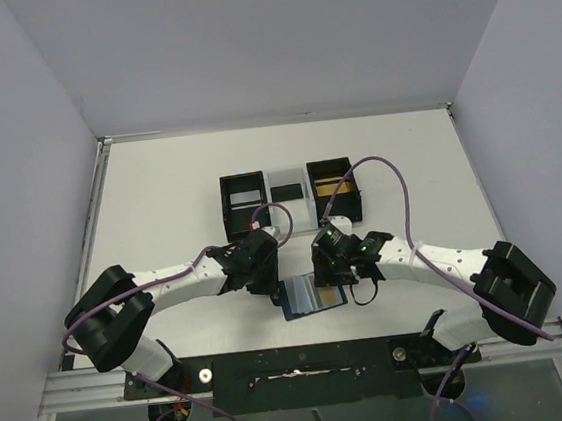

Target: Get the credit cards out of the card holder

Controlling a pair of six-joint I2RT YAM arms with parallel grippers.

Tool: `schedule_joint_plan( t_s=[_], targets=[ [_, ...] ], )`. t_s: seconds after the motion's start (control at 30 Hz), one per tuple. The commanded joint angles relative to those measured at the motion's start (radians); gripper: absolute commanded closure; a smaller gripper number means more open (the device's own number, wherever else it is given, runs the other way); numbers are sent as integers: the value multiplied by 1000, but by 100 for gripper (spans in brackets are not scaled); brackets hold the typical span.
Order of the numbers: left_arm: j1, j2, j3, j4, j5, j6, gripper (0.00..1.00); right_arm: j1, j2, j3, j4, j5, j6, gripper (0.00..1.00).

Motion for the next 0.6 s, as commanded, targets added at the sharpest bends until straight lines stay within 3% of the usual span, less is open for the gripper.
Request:
schedule_joint_plan(
  t_s=[0.0,0.27,0.5,0.57],
  targets=[
    [-5,-27,30,32,11,-10,92,7,41,-4,52,3,27,50],
    [-4,-34,30,31,3,-12,92,18,98,1,42,20,17,60],
    [-4,-32,28,33,-1,-15,92,49,101,71,-70,109,22,76],
    [-4,-31,28,29,-4,-15,92,62,107,96,-110,142,29,87]
  ],
)
